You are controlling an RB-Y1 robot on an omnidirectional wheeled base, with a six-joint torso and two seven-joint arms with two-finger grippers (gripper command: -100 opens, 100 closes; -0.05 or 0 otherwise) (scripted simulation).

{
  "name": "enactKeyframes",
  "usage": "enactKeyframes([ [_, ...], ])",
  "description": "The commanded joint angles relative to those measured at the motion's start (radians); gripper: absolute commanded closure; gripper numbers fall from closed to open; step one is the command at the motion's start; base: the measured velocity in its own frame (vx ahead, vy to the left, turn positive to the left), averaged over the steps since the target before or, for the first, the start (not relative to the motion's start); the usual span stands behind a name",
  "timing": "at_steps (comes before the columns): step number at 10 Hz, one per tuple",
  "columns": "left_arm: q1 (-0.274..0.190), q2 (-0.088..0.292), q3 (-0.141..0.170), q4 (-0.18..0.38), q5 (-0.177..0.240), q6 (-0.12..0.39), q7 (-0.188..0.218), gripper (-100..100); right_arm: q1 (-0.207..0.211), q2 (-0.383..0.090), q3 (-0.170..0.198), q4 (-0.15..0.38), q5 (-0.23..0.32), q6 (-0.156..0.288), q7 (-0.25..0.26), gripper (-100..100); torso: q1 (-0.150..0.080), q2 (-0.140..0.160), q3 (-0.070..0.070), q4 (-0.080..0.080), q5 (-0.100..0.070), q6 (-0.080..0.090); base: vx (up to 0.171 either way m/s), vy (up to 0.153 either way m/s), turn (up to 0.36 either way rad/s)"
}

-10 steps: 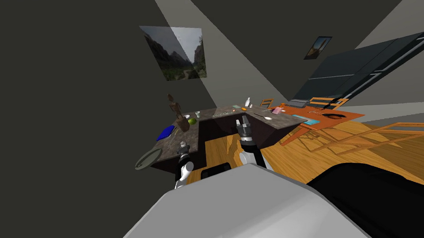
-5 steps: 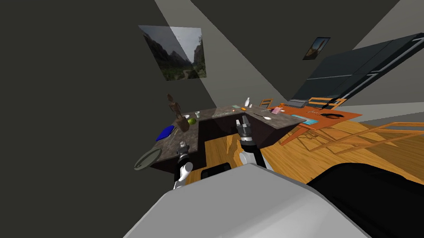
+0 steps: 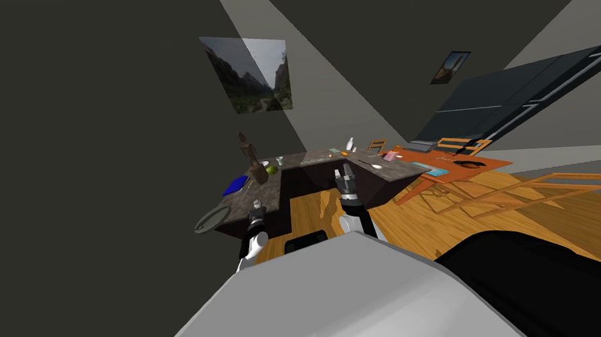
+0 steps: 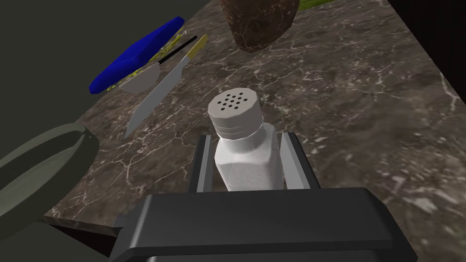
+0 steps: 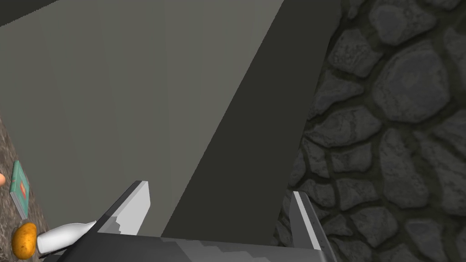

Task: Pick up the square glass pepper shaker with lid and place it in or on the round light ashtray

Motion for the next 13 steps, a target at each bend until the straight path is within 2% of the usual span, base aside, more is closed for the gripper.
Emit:
enactKeyframes([
  [1,0.009,0.026,-0.007,-0.011,-0.002,0.033,-0.004,100,0.0,0.0,0.0,0.0,0.0,0.0,0.0,0,0.0,0.0,0.0,0.0,0.0,0.0,-0.151,-0.024,0.052],
  [8,0.026,0.071,-0.018,-0.057,0.0,0.151,-0.007,100,0.0,0.0,0.0,0.0,0.0,0.0,0.0,0,0.01,0.001,-0.002,-0.005,0.005,-0.003,-0.105,0.045,0.056],
  [10,0.029,0.076,-0.014,-0.071,0.004,0.183,-0.006,100,0.0,0.0,0.0,0.0,0.0,0.0,0.0,0,0.014,-0.001,-0.003,-0.005,0.005,-0.003,-0.062,0.109,0.065],
  [11,0.03,0.079,-0.007,-0.085,0.009,0.21,-0.005,100,0.0,0.0,0.0,0.0,0.0,0.0,0.0,0,0.014,-0.002,-0.003,-0.005,0.006,-0.003,-0.04,0.159,0.095],
  [13,0.03,0.08,0.005,-0.099,0.017,0.233,-0.003,100,0.0,0.0,0.0,0.0,0.0,0.0,0.0,0,0.02,-0.003,-0.004,-0.005,0.007,-0.004,-0.023,0.197,0.059],
])
